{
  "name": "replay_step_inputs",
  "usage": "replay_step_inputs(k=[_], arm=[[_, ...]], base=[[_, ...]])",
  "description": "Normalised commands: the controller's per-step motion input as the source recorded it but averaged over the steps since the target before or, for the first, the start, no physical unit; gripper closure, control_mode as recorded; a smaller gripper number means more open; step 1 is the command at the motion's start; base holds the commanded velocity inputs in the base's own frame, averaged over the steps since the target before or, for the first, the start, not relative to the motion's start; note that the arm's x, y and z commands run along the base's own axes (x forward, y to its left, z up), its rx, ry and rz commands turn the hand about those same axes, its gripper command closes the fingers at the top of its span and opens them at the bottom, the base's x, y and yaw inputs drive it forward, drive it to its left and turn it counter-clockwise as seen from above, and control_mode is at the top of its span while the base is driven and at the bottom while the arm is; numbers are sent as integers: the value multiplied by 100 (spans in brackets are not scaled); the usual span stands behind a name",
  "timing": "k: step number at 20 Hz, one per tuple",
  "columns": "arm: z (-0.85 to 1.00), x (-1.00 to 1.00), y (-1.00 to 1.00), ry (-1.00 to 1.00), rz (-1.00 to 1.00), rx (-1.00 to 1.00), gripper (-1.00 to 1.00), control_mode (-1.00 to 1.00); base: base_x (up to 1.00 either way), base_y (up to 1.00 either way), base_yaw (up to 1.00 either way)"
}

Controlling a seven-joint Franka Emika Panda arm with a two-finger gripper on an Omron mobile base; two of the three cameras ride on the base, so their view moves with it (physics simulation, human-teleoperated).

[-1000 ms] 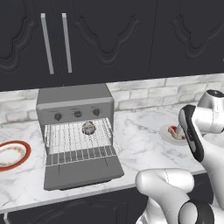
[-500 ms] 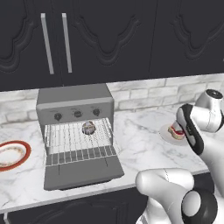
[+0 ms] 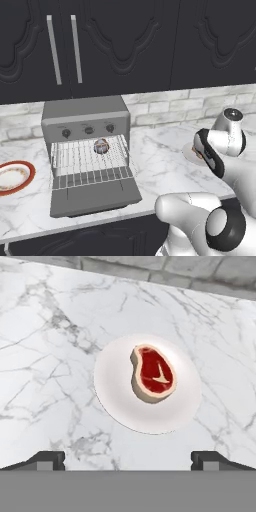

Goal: Open the toaster oven door. Place the bread on the bottom rack in the toaster oven and place the steak on the top rack.

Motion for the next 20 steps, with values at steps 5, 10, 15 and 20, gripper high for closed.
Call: replay_step_inputs(k=[5, 10, 15, 20], arm=[[-10, 22, -16, -1, 3, -1, -100, -100], [-4, 36, -10, 5, 4, 0, -100, -100], [-5, 38, -7, 8, 6, 0, -100, -100], [-10, 34, -12, 10, 6, 0, -100, -100]], base=[[0, 0, 0], [0, 0, 0], [0, 0, 0], [0, 0, 0]])
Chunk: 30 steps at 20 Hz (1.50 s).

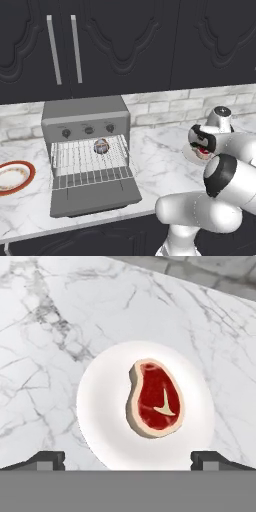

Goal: Open the toaster oven door. Place the bread on the bottom rack in the toaster oven and place the steak on the top rack.

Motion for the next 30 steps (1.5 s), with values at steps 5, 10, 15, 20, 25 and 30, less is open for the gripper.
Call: replay_step_inputs(k=[5, 10, 15, 20, 25, 30], arm=[[-18, 22, -13, 6, 7, 0, -100, -100], [-19, 13, -8, 2, 6, 0, -100, -100], [-22, 20, -4, 7, 4, 0, -100, -100], [-21, 25, -3, 5, 4, 0, -100, -100], [-24, 26, -7, 7, 3, 0, -100, -100], [-19, 29, -12, 5, 3, 0, -100, -100]], base=[[0, 0, 0], [0, 0, 0], [0, 0, 0], [0, 0, 0], [0, 0, 0], [0, 0, 0]])
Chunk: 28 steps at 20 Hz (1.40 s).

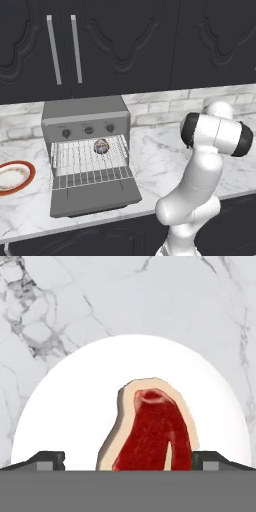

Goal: Open the toaster oven door. Place the bread on the bottom rack in the toaster oven and place the steak on the top rack.

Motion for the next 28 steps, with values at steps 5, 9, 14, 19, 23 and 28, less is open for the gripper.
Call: replay_step_inputs(k=[5, 9, 14, 19, 23, 28], arm=[[-16, 23, -11, 0, 3, 0, -100, -100], [-20, 17, -7, 1, 2, 0, -100, -100], [-21, 15, -1, 1, 2, 0, -100, -100], [-20, 15, -3, 2, 1, 0, -100, -100], [-19, 6, -8, 3, 0, 0, -100, -100], [-14, 0, -3, 5, 0, 0, 100, -100]], base=[[0, 0, 0], [0, 0, 0], [0, 0, 0], [0, 0, 0], [0, 0, 0], [0, 0, 0]])
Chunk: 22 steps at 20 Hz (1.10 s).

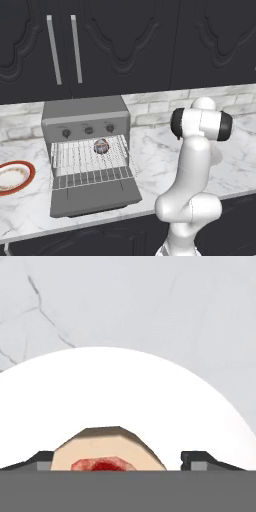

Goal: Open the toaster oven door. Place the bread on the bottom rack in the toaster oven and place the steak on the top rack.

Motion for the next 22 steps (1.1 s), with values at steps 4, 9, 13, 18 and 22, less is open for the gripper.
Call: replay_step_inputs(k=[4, 9, 13, 18, 22], arm=[[-4, -4, -7, 2, 0, 0, 100, -100], [7, -22, -1, 0, 0, 1, 100, -100], [16, -41, 17, 0, 0, 0, 100, -100], [5, -49, 25, -2, 0, 0, 100, -100], [5, -48, 27, -2, 0, 0, 100, -100]], base=[[0, 0, 0], [0, 0, 0], [0, 0, 0], [0, 0, 0], [0, 0, 0]])
